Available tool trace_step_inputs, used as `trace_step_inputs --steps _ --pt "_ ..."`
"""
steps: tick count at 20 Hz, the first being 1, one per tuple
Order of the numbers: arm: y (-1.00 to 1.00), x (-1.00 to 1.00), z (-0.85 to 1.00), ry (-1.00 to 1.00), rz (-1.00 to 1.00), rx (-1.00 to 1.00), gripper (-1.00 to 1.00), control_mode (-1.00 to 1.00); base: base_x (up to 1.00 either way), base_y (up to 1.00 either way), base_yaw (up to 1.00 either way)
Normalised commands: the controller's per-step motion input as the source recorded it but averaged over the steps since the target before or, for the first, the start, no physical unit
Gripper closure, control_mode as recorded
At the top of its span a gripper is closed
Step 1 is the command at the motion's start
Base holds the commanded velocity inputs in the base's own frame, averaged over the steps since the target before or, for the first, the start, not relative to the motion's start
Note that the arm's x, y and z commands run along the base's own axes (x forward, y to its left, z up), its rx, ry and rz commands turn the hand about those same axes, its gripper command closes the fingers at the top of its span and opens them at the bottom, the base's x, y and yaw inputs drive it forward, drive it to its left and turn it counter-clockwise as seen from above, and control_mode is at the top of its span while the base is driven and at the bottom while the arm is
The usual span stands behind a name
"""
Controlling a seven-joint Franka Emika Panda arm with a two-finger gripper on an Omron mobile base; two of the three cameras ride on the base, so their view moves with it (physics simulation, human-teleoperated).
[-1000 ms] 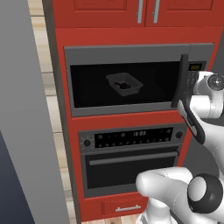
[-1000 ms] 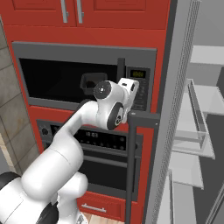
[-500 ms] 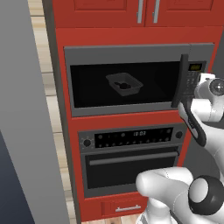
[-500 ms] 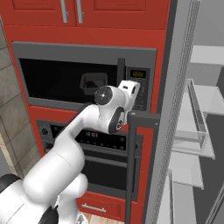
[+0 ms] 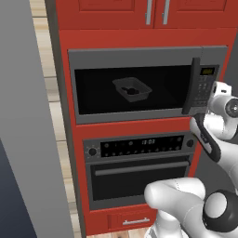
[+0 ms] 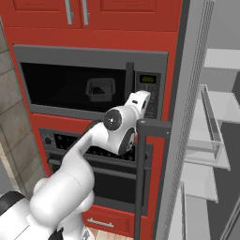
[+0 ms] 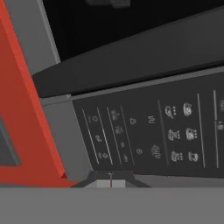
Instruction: Place the tupperware containing the shrimp and mushroom meal in the microwave. Close the microwave door and press the start button to reheat the meal.
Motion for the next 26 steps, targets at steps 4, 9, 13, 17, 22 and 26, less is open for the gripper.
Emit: trace_step_inputs --steps 4,9,13,17,22,26 --pt "-0.08 -0.01 0.0 -0.05 0.06 0.0 1.0 -1.0 0.0 0.0 0.0" --pt "-0.07 -0.05 0.0 -0.03 0.04 -0.02 1.0 -1.0 0.0 0.0 0.0" --pt "-0.08 -0.06 0.0 0.0 0.03 -0.01 1.0 -1.0 0.0 0.0 0.0" --pt "-0.07 0.0 -0.11 0.0 0.04 0.0 1.0 -1.0 0.0 0.0 0.0" --pt "-0.02 0.0 -0.11 -0.06 0.04 0.0 1.0 -1.0 0.0 0.0 0.0" --pt "0.0 0.0 -0.05 -0.1 0.05 0.0 1.0 -1.0 0.0 0.0 0.0"
